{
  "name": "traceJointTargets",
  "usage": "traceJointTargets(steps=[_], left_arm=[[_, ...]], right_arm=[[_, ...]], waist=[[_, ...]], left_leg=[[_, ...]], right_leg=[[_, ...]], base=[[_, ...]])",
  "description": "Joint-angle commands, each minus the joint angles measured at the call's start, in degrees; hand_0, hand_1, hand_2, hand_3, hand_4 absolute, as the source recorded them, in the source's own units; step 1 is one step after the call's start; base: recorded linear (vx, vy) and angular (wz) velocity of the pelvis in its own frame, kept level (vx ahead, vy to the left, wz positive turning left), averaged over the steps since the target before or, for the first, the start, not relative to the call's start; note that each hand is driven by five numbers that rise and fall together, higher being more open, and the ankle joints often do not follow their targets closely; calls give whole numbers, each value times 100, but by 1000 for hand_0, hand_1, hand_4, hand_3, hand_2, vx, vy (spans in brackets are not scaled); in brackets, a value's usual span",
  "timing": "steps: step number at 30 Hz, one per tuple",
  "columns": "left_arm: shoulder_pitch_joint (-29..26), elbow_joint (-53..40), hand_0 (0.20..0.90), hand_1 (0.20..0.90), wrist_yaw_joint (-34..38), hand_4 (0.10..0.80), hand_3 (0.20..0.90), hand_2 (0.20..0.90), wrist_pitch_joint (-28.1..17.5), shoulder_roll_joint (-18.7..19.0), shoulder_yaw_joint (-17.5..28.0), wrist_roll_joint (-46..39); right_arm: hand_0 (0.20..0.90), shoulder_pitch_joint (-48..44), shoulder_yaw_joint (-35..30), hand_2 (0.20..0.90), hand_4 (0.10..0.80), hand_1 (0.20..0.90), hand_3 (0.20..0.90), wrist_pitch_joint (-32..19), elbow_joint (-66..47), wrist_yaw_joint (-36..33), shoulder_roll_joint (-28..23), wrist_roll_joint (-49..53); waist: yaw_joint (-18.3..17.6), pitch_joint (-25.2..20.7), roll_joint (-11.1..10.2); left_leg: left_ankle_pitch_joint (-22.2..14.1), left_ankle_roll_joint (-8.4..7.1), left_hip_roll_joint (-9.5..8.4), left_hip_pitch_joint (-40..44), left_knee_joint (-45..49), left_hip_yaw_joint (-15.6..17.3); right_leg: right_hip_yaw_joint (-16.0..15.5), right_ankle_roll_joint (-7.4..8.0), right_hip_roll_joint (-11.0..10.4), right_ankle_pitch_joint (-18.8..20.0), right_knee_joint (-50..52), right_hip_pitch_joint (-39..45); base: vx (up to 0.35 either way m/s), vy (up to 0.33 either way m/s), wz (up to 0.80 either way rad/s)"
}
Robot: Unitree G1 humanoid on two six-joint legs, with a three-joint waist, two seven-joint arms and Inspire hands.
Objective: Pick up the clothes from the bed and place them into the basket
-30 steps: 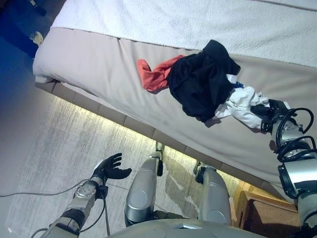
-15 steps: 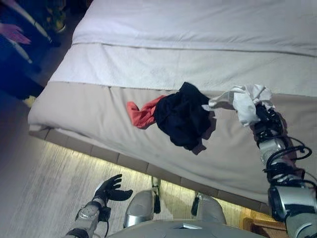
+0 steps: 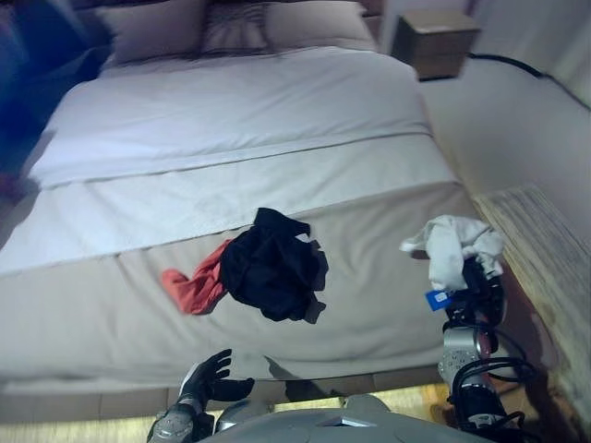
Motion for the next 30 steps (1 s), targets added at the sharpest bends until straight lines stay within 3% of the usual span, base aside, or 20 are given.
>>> traceJointTargets(steps=[1, 2, 3, 4, 6, 7, 9, 11, 14, 18, 22, 25, 26, 30], left_arm=[[-254, -77, 900, 900, -60, 800, 900, 900, -144, 233, -32, 268], [-242, -66, 900, 900, -3, 800, 900, 900, -101, 269, 0, 192], [-201, -41, 900, 900, 112, 800, 900, 900, -42, 326, 115, 83], [-194, -31, 900, 900, 162, 800, 900, 900, -18, 341, 161, 40], [-208, -23, 900, 900, 184, 800, 900, 900, 8, 366, 203, 38], [-316, 107, 900, 900, 187, 800, 900, 900, -2, 393, 189, 30], [-448, 244, 900, 900, 245, 800, 900, 900, 9, 383, 169, -77], [-560, 337, 900, 900, 295, 800, 900, 900, 38, 365, 205, -145], [-626, 349, 900, 900, 365, 800, 900, 900, 105, 328, 257, -95], [-652, 328, 900, 900, 234, 800, 900, 900, 62, 183, 314, -149], [-641, 387, 900, 900, 341, 800, 900, 900, -76, 9, 287, -309], [-585, 315, 900, 900, 239, 800, 900, 900, -146, -79, 311, -276], [-555, 294, 900, 900, 220, 800, 900, 900, -205, -91, 300, -252], [-532, 284, 900, 900, 312, 800, 900, 900, -87, -12, 330, -289]], right_arm=[[300, -60, -180, 300, 100, 300, 200, -757, -800, -193, -215, -460], [300, -61, -175, 300, 100, 300, 200, -677, -755, -144, -181, -423], [300, -130, -153, 300, 100, 300, 200, -559, -627, -281, -150, -426], [300, -182, -125, 300, 100, 300, 200, -536, -575, -375, -143, -433], [300, -241, -75, 300, 100, 300, 200, -515, -519, -482, -120, -427], [300, -340, 56, 300, 100, 300, 200, -499, -312, -666, -86, -466], [300, -420, 213, 300, 100, 300, 200, -495, -33, -620, -62, -461], [300, -502, 351, 300, 100, 300, 200, -386, 268, -702, -18, -700], [300, -590, 511, 300, 100, 300, 200, -174, 577, -763, -11, -923], [300, -664, 627, 300, 100, 300, 200, 161, 1161, -758, -148, -1138], [300, -663, 708, 300, 100, 300, 200, 343, 1676, -705, -238, -1183], [300, -654, 769, 300, 100, 300, 200, 369, 1894, -814, -270, -1225], [300, -678, 818, 300, 100, 300, 200, 293, 1981, -912, -289, -1244], [300, -794, 923, 300, 100, 300, 200, 503, 2143, -1115, -370, -1426]], waist=[[-1, -59, -50], [38, -41, -49], [177, -3, -26], [248, 10, -9], [370, 23, 13], [502, -25, 81], [623, -82, 99], [778, -145, 22], [924, -188, -82], [916, -211, -239], [883, -144, -349], [1032, -14, -314], [1121, 68, -229], [1050, 57, -117]], left_leg=[[-438, 95, -249, -233, 535, 232], [-440, 92, -229, -191, 504, 367], [-383, 53, -146, -113, 422, 716], [-347, 37, -100, -101, 393, 837], [-290, 44, -42, -95, 347, 992], [-168, 98, 80, -199, 290, 1147], [-125, 133, 158, -288, 269, 1301], [-129, 114, 214, -312, 272, 1479], [-121, -55, 399, -207, 267, 1708], [-6, -333, 750, -205, 329, 1807], [3, -535, 1027, -385, 854, 1699], [127, -543, 789, -755, 1044, 1258], [354, -574, 723, -1016, 936, 1132], [333, -506, 580, -792, 632, 1035]], right_leg=[[-954, 362, -253, 450, 217, -114], [-1312, 431, -337, 528, 403, -232], [-1987, 498, -478, 554, 715, -327], [-2190, 493, -554, 559, 822, -313], [-2298, 471, -659, 554, 1044, -284], [-2419, 354, -779, 425, 1404, -127], [-2597, 281, -899, 315, 1481, 68], [-2864, 293, -1023, 271, 1230, 330], [-3165, 301, -918, 95, 486, 720], [-2950, 238, -523, 42, -44, 838], [-2839, 62, -378, 66, -128, 857], [-2705, 24, -325, 115, -182, 893], [-2649, 13, -272, 66, -180, 935], [-2626, 13, -353, 14, -16, 790]], base=[[-139, 48, -68], [-201, 43, -111], [-284, 36, -111], [-363, 17, -158], [-292, -18, -139], [-302, -46, -96], [-306, -122, -77], [-186, -197, -79], [-113, -270, -66], [-54, -318, -46], [-26, -208, -28], [-35, -62, -29], [-36, 23, -1], [16, 100, -22]])
